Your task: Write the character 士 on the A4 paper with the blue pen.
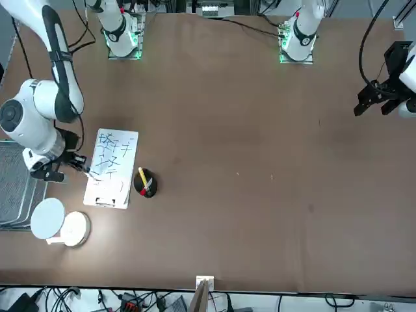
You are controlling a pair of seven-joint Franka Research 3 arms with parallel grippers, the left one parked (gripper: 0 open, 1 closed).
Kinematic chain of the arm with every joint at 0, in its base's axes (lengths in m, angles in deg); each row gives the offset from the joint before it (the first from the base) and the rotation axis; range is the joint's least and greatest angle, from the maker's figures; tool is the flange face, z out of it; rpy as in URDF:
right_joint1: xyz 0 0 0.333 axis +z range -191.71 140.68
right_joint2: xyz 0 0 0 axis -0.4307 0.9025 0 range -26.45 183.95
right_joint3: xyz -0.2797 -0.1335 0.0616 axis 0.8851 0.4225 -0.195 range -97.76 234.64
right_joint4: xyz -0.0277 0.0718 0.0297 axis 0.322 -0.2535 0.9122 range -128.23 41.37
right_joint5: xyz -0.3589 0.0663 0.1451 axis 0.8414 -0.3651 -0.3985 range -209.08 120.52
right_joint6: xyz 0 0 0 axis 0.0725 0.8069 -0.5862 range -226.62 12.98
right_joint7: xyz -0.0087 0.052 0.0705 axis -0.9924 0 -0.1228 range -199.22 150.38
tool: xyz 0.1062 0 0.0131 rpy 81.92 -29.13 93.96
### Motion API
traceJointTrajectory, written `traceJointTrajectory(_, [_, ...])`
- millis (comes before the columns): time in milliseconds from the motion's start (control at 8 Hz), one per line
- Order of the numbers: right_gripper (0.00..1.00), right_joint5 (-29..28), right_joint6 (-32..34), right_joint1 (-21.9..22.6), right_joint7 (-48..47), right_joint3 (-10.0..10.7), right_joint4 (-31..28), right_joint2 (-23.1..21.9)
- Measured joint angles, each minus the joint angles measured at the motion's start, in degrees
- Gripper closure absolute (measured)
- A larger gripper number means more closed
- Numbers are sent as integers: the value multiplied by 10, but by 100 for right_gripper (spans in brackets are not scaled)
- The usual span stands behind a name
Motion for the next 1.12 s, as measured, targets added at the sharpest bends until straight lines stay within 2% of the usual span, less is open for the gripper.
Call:
traceJointTrajectory(500, [79, 3, -4, -16, 140, 4, 0, 3])
traceJointTrajectory(1125, [79, 59, -27, -16, 261, 4, -1, 11])
